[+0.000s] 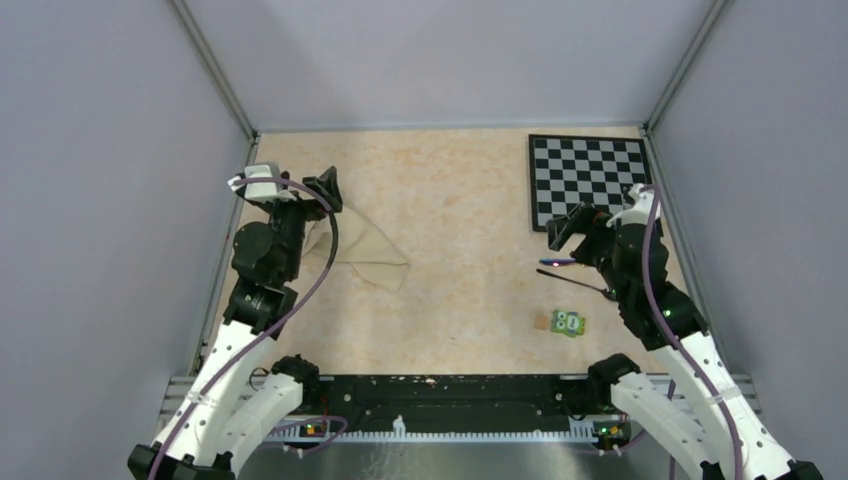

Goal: Fold the napkin into a case and place the utensils inside
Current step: Move the crumpled napkin to the corner of the board.

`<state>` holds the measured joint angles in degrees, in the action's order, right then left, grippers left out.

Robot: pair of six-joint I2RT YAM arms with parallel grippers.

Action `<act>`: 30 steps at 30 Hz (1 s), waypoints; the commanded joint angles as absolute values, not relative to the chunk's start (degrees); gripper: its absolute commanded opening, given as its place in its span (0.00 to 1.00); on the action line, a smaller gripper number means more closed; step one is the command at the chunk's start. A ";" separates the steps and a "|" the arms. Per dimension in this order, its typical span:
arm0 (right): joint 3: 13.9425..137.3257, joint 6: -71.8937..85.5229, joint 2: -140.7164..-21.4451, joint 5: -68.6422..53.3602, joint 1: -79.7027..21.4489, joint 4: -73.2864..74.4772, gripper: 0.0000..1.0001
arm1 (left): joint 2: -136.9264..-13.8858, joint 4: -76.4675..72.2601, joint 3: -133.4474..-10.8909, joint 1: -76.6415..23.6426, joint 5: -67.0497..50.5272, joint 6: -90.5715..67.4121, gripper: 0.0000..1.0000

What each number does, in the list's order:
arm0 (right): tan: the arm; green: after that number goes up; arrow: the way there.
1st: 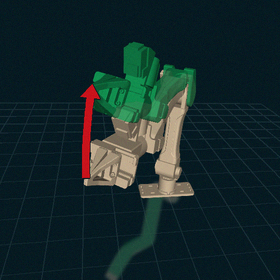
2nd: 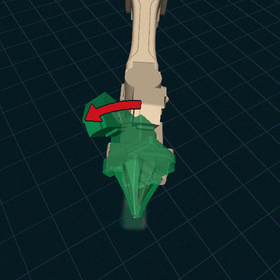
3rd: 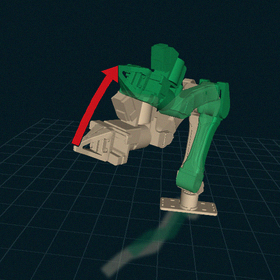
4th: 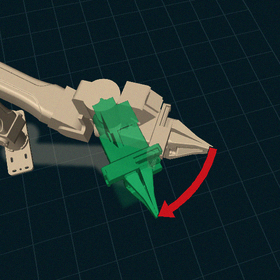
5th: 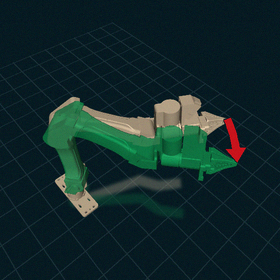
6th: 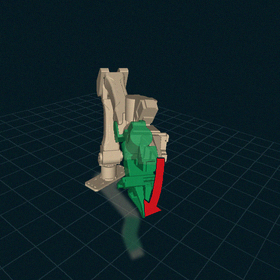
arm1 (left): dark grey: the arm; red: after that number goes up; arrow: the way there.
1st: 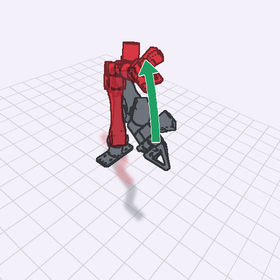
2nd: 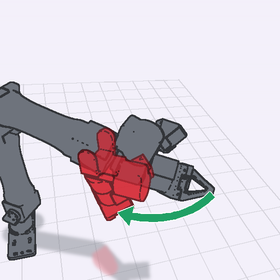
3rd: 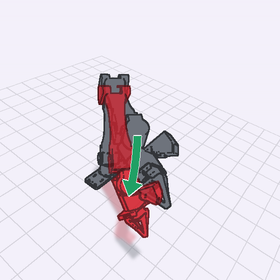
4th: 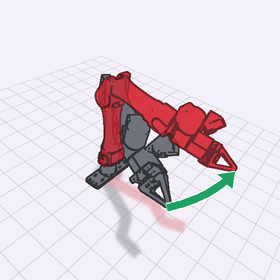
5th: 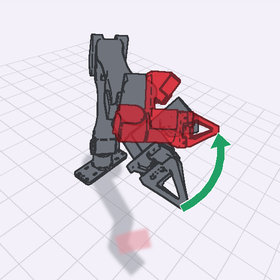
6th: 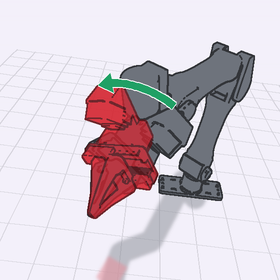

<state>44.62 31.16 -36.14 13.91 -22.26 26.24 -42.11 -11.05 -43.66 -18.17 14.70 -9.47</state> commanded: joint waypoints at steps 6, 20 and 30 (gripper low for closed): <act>40.75 36.77 -52.36 -2.98 -22.15 7.88 0.99 | -40.10 -12.67 -44.54 -18.37 15.97 -10.19 0.98; 68.34 49.00 -118.34 -25.81 -42.60 -19.87 0.82 | -42.58 -10.26 -46.37 -18.44 15.26 -12.45 0.98; 75.77 35.94 -124.45 -8.12 -49.57 -2.15 0.29 | -42.70 -11.45 -45.37 -18.46 18.03 -8.81 0.98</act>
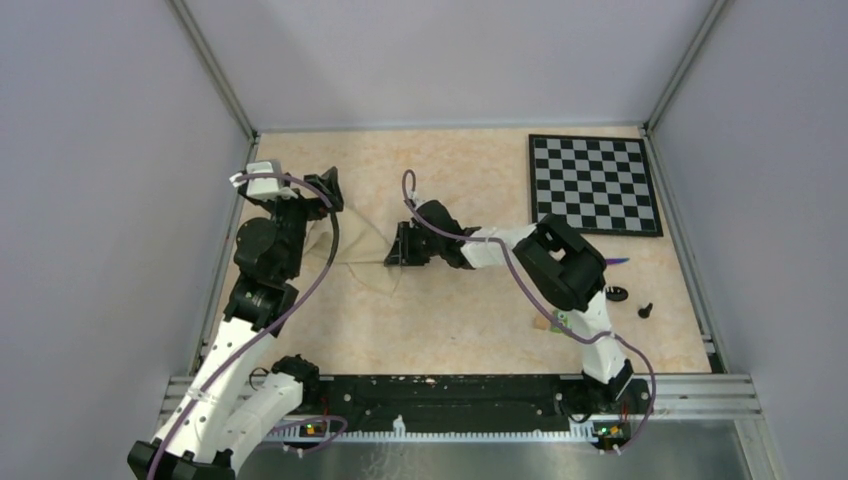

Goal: Fold the napkin into a case and place the utensils inside
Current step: Move the crumpled napkin to the corner of the board.

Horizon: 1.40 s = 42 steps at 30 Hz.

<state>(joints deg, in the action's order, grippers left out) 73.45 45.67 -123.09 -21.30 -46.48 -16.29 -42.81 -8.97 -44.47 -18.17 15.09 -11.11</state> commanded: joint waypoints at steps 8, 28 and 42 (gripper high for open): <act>67.07 22.19 -106.86 8.02 -48.21 16.18 0.00 | -46.16 -9.86 -46.30 -18.46 20.86 -7.60 0.98; 38.92 24.73 -72.29 -8.54 -34.21 13.77 0.00 | -85.11 22.36 -57.94 -25.95 -5.63 -23.23 0.88; 36.99 22.99 -70.90 -14.44 -32.74 11.83 0.00 | -98.03 24.95 -58.81 -33.46 15.25 -25.92 0.49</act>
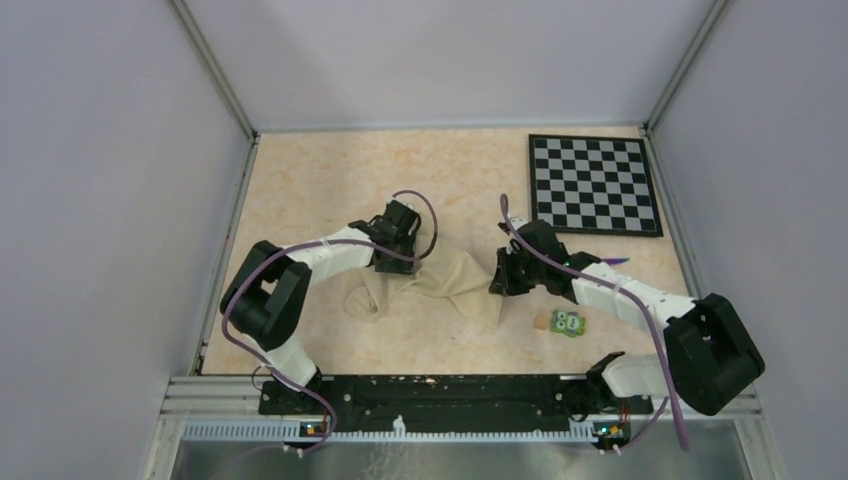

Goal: Fold the napkin into a case and place the utensils inside
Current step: Move the crumpled napkin to the corner of the board, then pick up the crumpled napkin from the center of the board.

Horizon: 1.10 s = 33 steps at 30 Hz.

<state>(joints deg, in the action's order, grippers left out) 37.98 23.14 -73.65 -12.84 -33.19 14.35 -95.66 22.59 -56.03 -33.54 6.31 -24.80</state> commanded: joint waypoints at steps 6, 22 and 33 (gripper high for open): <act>37.71 23.48 -68.25 -12.20 -32.64 14.65 0.00 | -100.86 29.83 -63.73 -33.15 25.07 -24.88 0.35; 59.39 19.29 -61.09 5.75 -32.52 32.62 0.00 | -70.41 34.76 -83.77 -22.67 15.79 -12.89 0.00; 91.45 13.80 -63.74 12.95 -32.38 39.99 0.00 | -62.61 34.67 -107.25 -21.70 19.52 -11.86 0.00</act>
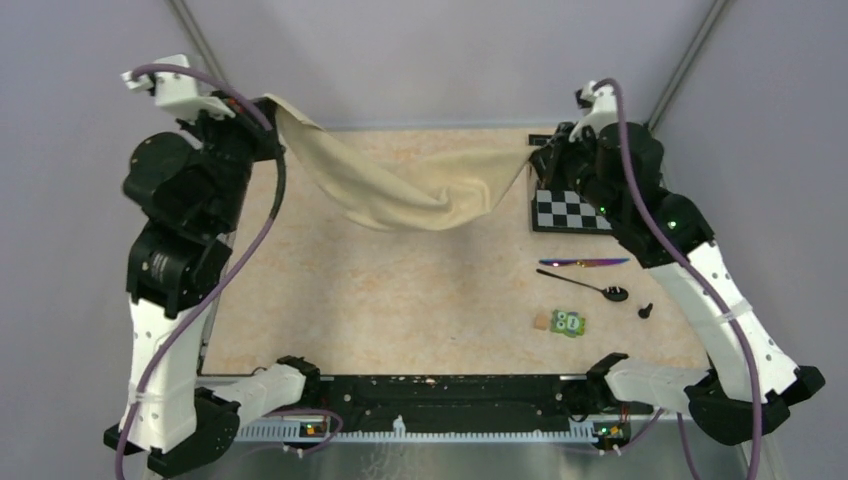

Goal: Fold the napkin into a case and place the utensils inside
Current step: Pick up the crumpled napkin from the center of the board, then place the crumpled napkin at the center of the board.

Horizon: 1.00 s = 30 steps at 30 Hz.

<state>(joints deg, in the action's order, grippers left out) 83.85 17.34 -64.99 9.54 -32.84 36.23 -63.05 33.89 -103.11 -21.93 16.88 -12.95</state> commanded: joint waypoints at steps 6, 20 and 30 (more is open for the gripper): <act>79.07 10.85 -46.80 1.99 -32.40 27.43 0.00 | -54.45 32.97 -105.45 -21.78 30.11 -13.13 0.00; 79.00 13.94 -69.15 11.65 -31.02 29.58 0.00 | -89.89 49.41 -112.28 -8.95 18.62 -16.87 0.00; 73.43 16.59 -82.93 -0.45 -23.95 35.73 0.19 | -99.22 52.96 -104.66 -6.06 15.89 -17.29 0.89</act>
